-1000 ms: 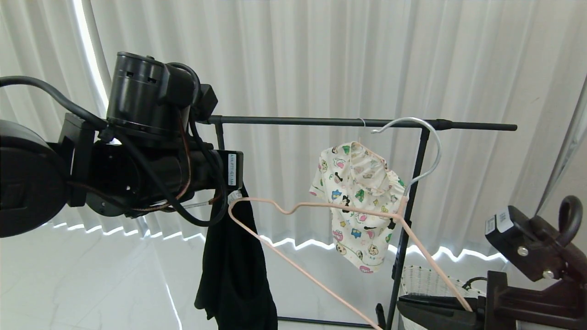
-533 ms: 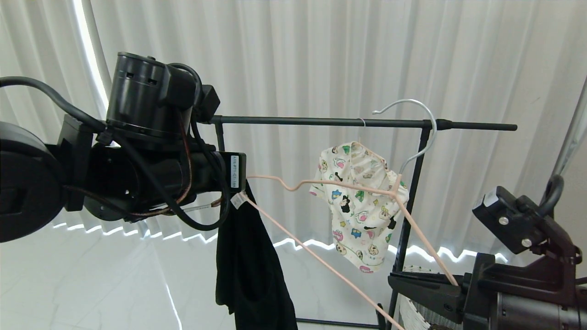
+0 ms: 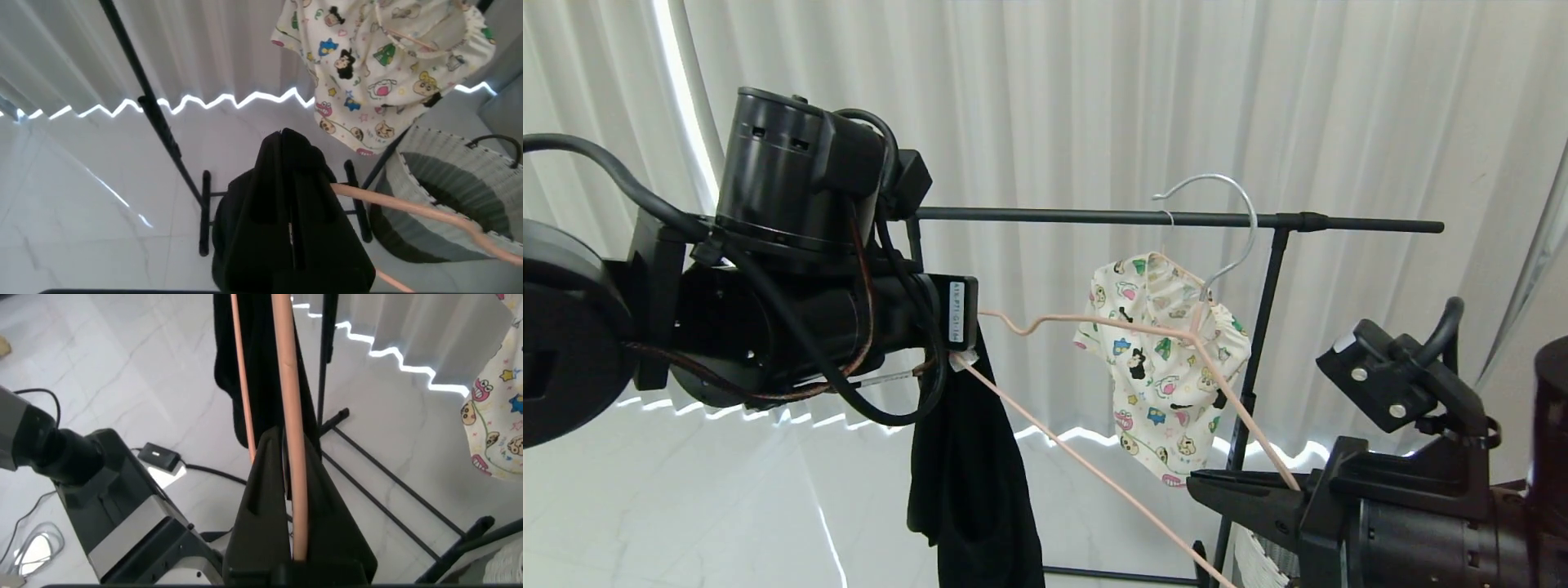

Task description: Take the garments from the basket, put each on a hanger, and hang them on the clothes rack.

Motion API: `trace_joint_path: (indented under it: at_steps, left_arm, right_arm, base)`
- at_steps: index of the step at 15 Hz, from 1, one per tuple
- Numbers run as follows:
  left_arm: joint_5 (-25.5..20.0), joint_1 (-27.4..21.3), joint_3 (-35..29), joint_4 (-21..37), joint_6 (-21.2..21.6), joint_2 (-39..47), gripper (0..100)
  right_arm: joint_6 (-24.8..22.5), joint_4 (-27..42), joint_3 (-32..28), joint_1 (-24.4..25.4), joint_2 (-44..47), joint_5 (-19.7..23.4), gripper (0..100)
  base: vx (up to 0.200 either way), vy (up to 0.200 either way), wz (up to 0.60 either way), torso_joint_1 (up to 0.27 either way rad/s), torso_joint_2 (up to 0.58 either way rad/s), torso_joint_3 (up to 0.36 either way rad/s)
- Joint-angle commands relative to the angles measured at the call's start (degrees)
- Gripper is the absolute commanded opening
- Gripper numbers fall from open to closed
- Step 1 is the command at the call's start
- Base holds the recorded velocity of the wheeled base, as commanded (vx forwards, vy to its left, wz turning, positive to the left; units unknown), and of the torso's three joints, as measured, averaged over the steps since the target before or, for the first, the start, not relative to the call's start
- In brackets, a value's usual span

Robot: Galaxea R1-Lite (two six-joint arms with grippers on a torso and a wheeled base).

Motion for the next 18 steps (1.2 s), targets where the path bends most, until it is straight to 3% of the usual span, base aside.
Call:
trace_joint_path:
  at_steps: [1, 9, 18]
  left_arm:
    - [0.0, -1.7, 0.0, 0.0, 0.0, -1.2, 0]
    - [0.0, -6.3, -0.1, 0.0, 0.2, -3.5, 0]
    - [-0.1, -18.4, -3.8, -0.1, 0.2, -3.9, 0]
  right_arm:
    - [0.1, -0.9, -0.5, 0.0, 2.4, 0.0, 0]
    - [-0.1, -3.8, -0.7, 0.1, 6.3, 0.2, 0]
    - [0.0, -5.6, -3.0, 0.3, 9.9, 0.0, 0]
  base:
    - [0.000, 0.000, 0.00, 0.000, 0.00, 0.000]
    - [0.000, 0.000, 0.00, 0.000, 0.00, 0.000]
    - [0.000, 0.000, 0.00, 0.000, 0.00, 0.000]
